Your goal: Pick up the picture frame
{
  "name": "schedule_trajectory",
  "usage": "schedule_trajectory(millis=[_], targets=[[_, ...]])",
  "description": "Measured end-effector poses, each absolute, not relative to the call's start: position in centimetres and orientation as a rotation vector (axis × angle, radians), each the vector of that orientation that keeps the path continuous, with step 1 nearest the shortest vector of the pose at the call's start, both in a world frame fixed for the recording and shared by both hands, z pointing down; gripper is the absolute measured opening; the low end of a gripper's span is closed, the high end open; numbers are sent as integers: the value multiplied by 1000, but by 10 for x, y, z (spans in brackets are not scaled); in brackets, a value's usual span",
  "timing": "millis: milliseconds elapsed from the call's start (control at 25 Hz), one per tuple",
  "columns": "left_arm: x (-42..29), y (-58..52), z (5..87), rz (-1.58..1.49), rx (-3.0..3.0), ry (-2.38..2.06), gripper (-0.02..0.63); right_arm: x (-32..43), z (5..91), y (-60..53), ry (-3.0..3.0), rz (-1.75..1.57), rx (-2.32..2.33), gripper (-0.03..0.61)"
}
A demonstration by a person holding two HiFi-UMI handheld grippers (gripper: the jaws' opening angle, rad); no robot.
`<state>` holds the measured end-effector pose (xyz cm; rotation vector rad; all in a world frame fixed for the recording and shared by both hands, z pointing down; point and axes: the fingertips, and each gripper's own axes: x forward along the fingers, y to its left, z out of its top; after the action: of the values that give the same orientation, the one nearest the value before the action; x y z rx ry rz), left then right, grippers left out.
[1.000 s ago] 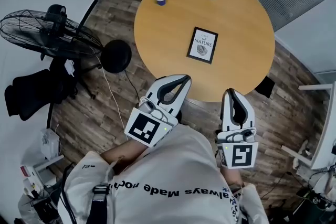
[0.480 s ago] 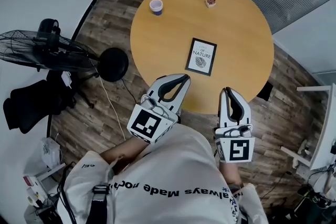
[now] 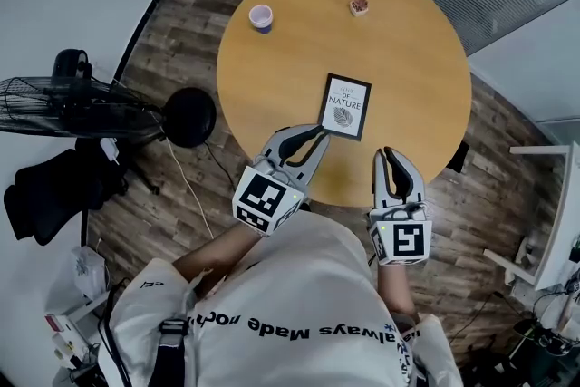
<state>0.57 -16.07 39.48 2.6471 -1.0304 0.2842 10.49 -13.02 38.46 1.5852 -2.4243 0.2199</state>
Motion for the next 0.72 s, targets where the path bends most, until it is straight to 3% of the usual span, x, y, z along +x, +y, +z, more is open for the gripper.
schedule_trajectory(millis=[360, 440, 520, 720], targets=[[8, -189, 469, 390, 2562, -969, 32, 107, 459, -159, -2346, 344, 1542, 46], [8, -193, 486, 414, 2539, -967, 46, 110, 476, -164, -2332, 360, 1530, 46], [8, -198, 506, 437, 2511, -966, 101, 112, 496, -168, -2316, 375, 1515, 46], [5, -205, 553, 505, 2463, -968, 101, 113, 542, -175, -2275, 415, 1467, 61]])
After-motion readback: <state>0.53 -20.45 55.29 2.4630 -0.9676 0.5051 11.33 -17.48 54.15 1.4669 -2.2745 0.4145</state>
